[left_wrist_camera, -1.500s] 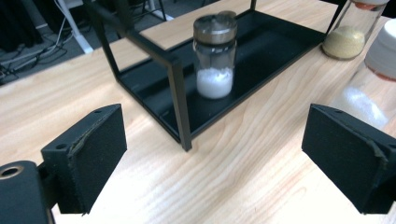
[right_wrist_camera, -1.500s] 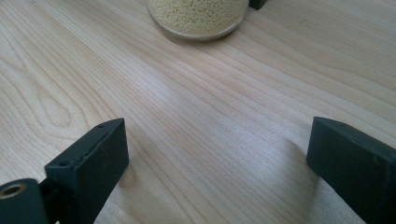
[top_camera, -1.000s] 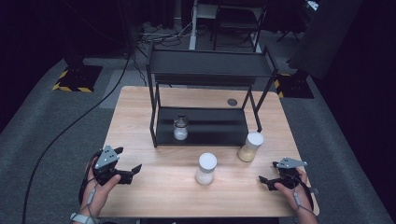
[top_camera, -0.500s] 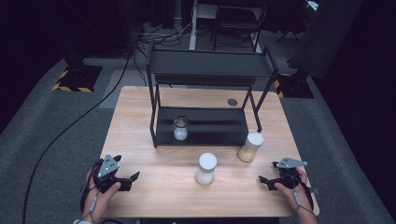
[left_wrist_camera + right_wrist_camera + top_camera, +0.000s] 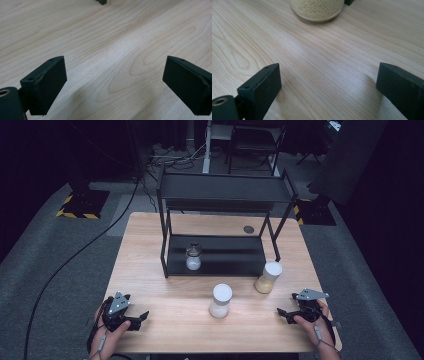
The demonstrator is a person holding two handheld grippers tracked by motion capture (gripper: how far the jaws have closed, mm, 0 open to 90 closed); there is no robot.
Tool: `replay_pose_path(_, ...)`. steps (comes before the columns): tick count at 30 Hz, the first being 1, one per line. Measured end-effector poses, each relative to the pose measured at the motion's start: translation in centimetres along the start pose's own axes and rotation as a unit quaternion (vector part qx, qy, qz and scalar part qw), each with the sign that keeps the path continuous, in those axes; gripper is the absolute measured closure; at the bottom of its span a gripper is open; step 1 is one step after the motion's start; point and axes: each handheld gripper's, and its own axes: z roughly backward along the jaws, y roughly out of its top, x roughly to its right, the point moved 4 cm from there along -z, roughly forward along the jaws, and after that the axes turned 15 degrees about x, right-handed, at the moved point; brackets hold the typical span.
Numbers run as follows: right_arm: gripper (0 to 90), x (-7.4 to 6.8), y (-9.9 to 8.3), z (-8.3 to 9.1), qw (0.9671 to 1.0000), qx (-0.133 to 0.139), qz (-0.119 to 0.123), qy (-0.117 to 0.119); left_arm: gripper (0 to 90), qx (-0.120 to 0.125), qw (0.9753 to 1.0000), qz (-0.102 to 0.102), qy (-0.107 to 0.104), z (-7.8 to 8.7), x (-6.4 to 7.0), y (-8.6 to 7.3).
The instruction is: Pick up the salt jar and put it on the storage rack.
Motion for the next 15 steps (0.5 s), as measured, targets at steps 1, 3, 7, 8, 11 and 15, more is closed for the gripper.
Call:
replay_pose_path(1, 6.0, 0.00, 0.00, 0.00, 1.0000, 0.000, 0.000, 0.000, 4.8, -0.007, 1.0000, 0.004, 0.003, -0.12, 0.02, 0.13)
replay_pose_path(3, 6.0, -0.01, 0.00, 0.00, 1.0000, 0.000, 0.000, 0.000, 4.9, -0.020, 0.9998, 0.004, 0.001, -0.32, -0.03, 0.38)
replay_pose_path(7, 6.0, -0.01, 0.00, 0.00, 1.0000, 0.000, 0.000, 0.000, 4.8, -0.054, 0.9985, -0.001, 0.002, -0.85, 0.14, 0.93)
replay_pose_path(8, 5.9, -0.01, 0.00, 0.00, 1.0000, 0.000, 0.000, 0.000, 4.5, -0.057, 0.9983, 0.003, 0.004, -0.92, 0.16, 0.96)
replay_pose_path(11, 6.0, -0.01, 0.00, 0.00, 1.0000, 0.000, 0.000, 0.000, 3.9, -0.062, 0.9980, 0.014, 0.003, -0.93, -0.04, 1.02)
replay_pose_path(15, 6.0, -0.02, 0.00, 0.00, 1.0000, 0.000, 0.000, 0.000, 0.4, -0.067, 0.9977, 0.011, -0.004, -1.10, -0.08, 1.09)
